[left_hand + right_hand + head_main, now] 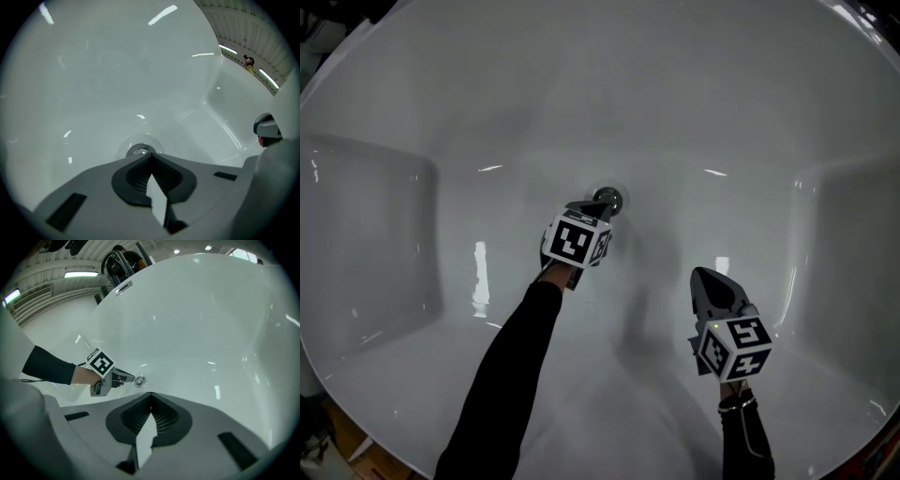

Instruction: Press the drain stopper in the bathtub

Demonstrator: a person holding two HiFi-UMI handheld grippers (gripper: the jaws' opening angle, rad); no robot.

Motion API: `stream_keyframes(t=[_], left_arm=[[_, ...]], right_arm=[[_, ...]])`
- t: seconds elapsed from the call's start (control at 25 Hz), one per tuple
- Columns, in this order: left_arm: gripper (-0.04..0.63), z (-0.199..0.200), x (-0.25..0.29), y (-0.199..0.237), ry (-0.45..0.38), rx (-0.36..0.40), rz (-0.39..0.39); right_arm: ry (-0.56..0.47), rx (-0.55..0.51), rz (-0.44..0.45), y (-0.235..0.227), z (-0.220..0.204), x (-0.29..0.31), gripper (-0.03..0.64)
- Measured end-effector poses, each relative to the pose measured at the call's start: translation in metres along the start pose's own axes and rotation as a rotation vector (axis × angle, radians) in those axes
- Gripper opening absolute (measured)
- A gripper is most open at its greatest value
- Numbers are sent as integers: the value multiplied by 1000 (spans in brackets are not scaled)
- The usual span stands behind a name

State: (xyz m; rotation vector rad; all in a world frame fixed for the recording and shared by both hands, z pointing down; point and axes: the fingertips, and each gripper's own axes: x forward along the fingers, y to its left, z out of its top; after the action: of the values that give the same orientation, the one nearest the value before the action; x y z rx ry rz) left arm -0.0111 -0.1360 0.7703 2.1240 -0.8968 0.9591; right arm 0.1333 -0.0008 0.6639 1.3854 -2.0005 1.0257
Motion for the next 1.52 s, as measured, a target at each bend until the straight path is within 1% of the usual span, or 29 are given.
stream_keyframes(t=[0.12, 0.24, 0.32, 0.52, 0.64, 0.72, 0.88, 1.04, 1.2, 1.36, 1.52], left_arm=[[-2, 1, 9, 1, 9, 12, 2], [-2, 0, 16, 5, 25, 37, 33], [-2, -1, 21, 8, 37, 38, 49], [-2, -2, 31, 12, 69, -6, 29], [-2, -6, 37, 12, 109, 17, 30], [-2, -7, 38, 12, 120, 32, 33], [0, -9, 39, 11, 127, 19, 32], [0, -9, 39, 12, 116, 5, 42], [0, -10, 44, 11, 110, 43, 72], [0, -10, 42, 12, 100, -15, 66], [0, -7, 41, 13, 79, 23, 78]], right_arm=[[3, 17, 6, 0, -4, 7, 2], [-6, 27, 14, -2, -8, 11, 2], [-6, 31, 19, -3, -9, 12, 2], [13, 39, 15, -4, -11, 15, 2], [15, 41, 11, -5, -12, 17, 2], [13, 43, 11, -6, -13, 18, 2], [12, 46, 10, -7, -15, 19, 2], [19, 42, 7, -8, -15, 21, 2], [20, 49, 5, -8, -14, 25, 2], [18, 49, 7, -7, -12, 27, 2], [20, 47, 6, -6, -11, 27, 0]])
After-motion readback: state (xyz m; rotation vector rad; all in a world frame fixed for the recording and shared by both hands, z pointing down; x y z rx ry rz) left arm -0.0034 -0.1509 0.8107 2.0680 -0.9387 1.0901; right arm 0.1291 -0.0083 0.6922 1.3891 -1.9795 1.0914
